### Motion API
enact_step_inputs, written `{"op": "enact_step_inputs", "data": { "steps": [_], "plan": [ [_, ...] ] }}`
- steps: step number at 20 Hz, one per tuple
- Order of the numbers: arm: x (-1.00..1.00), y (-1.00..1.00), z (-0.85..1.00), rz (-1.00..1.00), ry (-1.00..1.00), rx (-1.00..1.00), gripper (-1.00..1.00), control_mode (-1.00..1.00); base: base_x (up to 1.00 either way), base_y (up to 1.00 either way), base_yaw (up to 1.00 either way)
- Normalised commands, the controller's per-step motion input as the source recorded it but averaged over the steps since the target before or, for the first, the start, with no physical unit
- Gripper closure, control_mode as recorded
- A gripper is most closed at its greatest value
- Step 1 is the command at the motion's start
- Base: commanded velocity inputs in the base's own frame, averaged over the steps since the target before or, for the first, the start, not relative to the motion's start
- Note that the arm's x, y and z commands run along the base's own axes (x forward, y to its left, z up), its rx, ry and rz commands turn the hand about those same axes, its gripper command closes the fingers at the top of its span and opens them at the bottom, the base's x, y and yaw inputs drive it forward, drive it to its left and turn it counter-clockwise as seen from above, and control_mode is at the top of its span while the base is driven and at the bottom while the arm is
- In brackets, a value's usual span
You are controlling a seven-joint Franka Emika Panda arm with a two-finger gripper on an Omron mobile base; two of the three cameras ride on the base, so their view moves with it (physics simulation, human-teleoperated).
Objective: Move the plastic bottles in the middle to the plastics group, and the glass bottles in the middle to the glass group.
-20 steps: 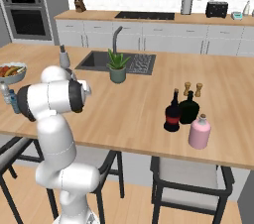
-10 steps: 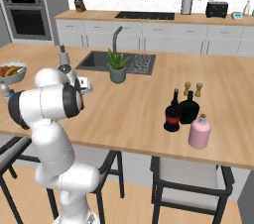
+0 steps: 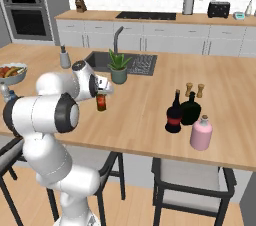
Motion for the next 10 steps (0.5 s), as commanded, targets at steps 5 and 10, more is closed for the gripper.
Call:
{"op": "enact_step_inputs", "data": {
  "steps": [5,10],
  "plan": [
    [0.0,-1.0,0.0,-0.51,0.1,0.0,1.0,-1.0,0.0,0.0,0.0],
    [-0.03,-1.0,0.0,-0.49,0.05,0.0,1.0,-1.0,0.0,0.0,0.0]
  ]
}}
